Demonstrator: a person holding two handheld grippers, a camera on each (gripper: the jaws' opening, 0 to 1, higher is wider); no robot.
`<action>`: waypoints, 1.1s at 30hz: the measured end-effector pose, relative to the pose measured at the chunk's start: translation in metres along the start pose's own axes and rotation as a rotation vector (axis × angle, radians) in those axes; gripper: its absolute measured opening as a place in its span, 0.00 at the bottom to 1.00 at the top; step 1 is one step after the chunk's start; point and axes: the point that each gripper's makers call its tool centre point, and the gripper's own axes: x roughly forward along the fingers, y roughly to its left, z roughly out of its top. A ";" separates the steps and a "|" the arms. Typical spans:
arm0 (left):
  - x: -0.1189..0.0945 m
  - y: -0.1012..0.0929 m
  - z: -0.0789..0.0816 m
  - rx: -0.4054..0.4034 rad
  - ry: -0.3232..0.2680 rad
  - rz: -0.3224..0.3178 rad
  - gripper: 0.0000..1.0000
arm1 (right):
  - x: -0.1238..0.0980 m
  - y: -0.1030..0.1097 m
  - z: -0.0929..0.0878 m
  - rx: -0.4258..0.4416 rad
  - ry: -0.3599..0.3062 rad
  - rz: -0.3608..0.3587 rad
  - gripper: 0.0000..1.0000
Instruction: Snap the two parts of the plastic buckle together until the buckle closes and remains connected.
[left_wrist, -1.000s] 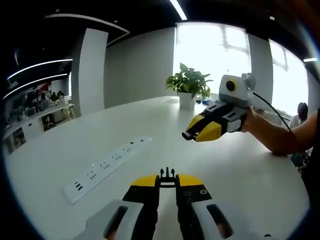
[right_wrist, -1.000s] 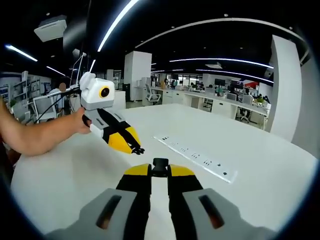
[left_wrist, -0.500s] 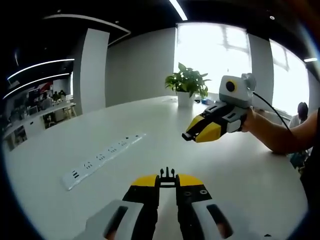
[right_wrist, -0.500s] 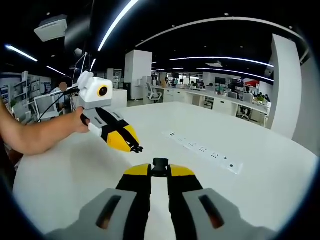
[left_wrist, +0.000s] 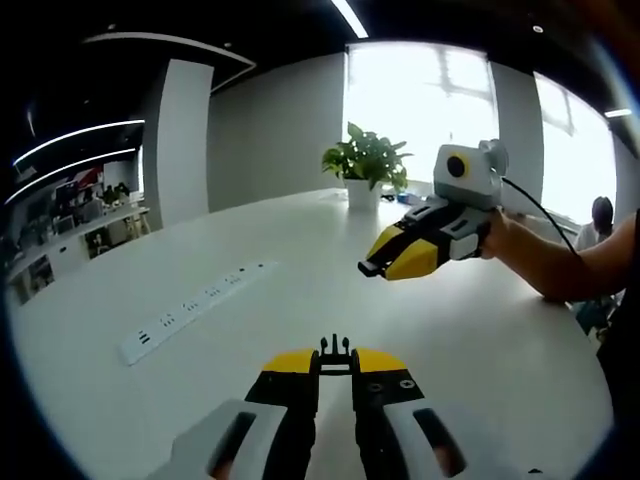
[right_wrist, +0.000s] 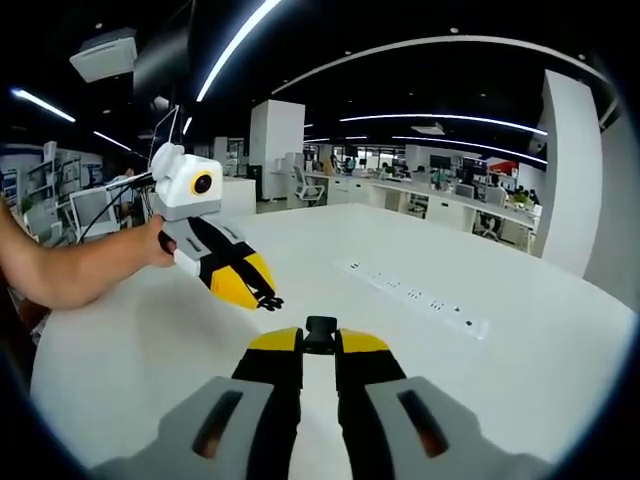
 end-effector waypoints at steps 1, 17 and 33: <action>-0.001 -0.001 -0.001 0.000 0.004 0.000 0.10 | -0.001 0.001 0.001 -0.001 -0.001 -0.001 0.11; -0.013 -0.015 -0.002 -0.003 -0.011 0.001 0.10 | -0.006 0.013 0.002 -0.008 -0.008 -0.003 0.11; -0.018 -0.025 -0.012 -0.008 0.007 0.006 0.11 | -0.010 0.024 -0.006 -0.005 -0.003 0.007 0.11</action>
